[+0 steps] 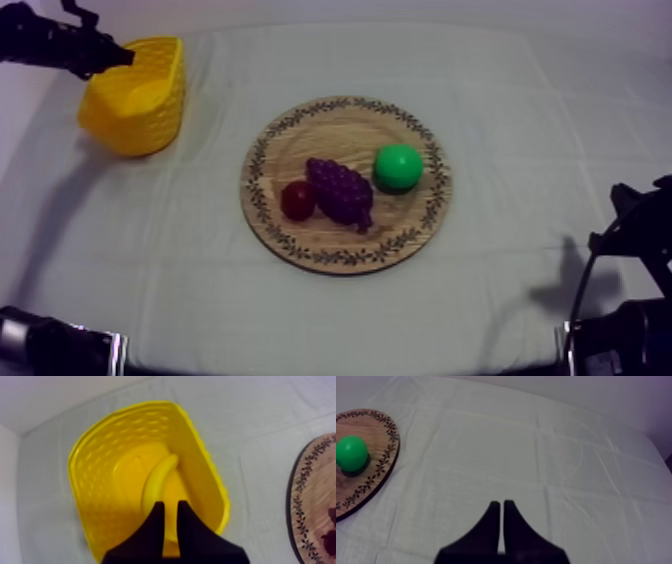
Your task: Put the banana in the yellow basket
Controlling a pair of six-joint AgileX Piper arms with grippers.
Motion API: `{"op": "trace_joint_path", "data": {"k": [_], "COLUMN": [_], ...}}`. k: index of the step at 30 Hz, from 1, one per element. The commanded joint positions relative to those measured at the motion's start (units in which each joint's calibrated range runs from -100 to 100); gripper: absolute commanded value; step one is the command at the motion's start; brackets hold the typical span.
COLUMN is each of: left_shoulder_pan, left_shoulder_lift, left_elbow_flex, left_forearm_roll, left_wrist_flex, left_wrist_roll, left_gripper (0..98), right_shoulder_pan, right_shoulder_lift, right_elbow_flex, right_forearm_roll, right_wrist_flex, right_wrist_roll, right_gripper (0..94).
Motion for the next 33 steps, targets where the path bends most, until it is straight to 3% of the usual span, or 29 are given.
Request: {"op": "trace_joint_path", "data": {"k": [1, 5, 8, 13, 18, 24, 31, 33], "left_shoulder_pan": [-0.05, -0.85, -1.81, -2.79, -5.70, -5.43, -3.73, -3.69], "left_shoulder_lift": [-13.61, -26.13, -35.96, -51.15, -65.91, -77.89, -86.62, -88.88], "left_elbow_flex": [13.73, 26.42, 35.55, 48.91, 56.56, 63.43, 66.51, 66.77], "left_forearm_roll": [2.78, 6.77, 8.44, 9.25, 9.15, 5.81, -1.83, -3.19], "left_wrist_flex": [-4.46, -7.50, -8.23, -8.12, -2.87, -1.44, -1.57, -1.57], "left_wrist_roll": [-2.43, -5.53, -6.58, -6.47, -6.20, -3.39, 4.47, 6.71], "left_gripper": [4.6, 1.8, 0.9, 0.3, 0.2, 0.1, 0.1, 0.1], "right_shoulder_pan": [-0.02, -0.02, -0.02, -0.02, -0.02, -0.02, -0.02, -0.02], "right_shoulder_lift": [-0.02, -0.02, -0.02, -0.02, -0.02, -0.02, -0.02, -0.02], "right_elbow_flex": [-0.03, -0.03, -0.03, -0.03, -0.03, -0.03, -0.03, -0.03], "right_forearm_roll": [-0.02, -0.02, -0.02, -0.02, -0.02, -0.02, -0.03, -0.03], "right_wrist_flex": [-0.02, -0.02, -0.02, -0.02, -0.02, -0.02, -0.02, -0.02], "right_wrist_roll": [0.02, 0.01, 0.02, 0.01, 0.00, -0.01, 0.00, -0.01], "right_gripper": [0.3, 0.3, 0.3, 0.3, 0.3, 0.3, 0.3, 0.3]}}
